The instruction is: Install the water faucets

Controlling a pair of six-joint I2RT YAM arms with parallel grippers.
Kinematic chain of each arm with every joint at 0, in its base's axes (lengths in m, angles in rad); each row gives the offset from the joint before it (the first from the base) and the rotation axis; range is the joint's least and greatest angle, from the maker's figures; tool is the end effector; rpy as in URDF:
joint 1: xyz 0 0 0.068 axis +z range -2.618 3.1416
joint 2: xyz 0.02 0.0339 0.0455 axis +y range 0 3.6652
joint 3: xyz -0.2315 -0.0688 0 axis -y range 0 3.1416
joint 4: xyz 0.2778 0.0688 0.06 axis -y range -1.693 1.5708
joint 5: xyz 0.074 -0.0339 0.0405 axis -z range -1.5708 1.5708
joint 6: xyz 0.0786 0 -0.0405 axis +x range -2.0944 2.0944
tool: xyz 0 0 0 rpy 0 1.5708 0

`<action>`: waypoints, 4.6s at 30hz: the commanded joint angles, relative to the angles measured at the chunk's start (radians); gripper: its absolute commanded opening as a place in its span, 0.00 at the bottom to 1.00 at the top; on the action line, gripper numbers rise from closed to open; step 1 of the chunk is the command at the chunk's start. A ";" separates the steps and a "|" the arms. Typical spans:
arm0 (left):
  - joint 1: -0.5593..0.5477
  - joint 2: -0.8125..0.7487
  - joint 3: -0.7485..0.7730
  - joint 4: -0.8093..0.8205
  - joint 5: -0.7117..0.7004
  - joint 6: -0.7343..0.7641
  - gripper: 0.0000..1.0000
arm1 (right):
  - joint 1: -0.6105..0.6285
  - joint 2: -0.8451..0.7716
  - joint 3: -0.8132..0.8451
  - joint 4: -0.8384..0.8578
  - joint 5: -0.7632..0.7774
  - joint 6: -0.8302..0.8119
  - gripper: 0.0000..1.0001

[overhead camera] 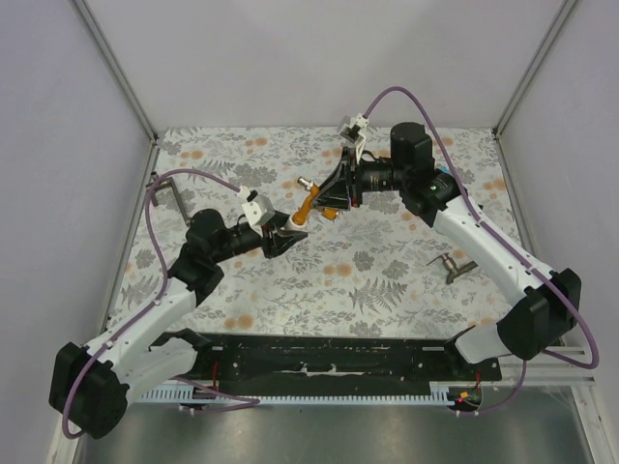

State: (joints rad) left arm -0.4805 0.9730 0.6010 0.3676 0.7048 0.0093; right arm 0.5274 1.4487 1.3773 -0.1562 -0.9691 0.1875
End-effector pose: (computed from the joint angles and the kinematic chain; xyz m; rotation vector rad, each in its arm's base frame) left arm 0.2462 -0.1858 0.2592 0.9266 1.3664 -0.9147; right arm 0.3032 0.2516 0.3566 -1.0247 1.6120 1.3590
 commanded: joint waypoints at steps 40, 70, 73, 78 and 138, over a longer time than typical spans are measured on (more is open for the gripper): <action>-0.325 -0.099 -0.052 -0.188 -0.768 -0.193 0.02 | -0.023 -0.105 0.129 -0.327 0.712 0.110 0.98; -0.191 -0.060 0.034 0.025 -0.094 -0.306 0.02 | -0.043 -0.054 0.049 -0.217 -0.178 -0.321 0.69; -0.193 -0.076 0.043 -0.010 -0.117 -0.215 0.02 | -0.044 -0.018 0.086 -0.224 -0.155 -0.222 0.50; -0.233 -0.122 0.060 -0.120 -0.290 0.056 0.02 | -0.044 0.085 0.196 -0.340 0.019 0.022 0.33; 0.039 0.024 0.158 0.396 0.262 -0.873 0.02 | -0.081 -0.168 -0.078 -0.008 -0.252 -0.445 0.76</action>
State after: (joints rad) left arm -0.4435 0.9840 0.6918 0.6167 0.9173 -0.7727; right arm 0.4477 1.2457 1.2938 -0.2718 -1.1347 -0.3321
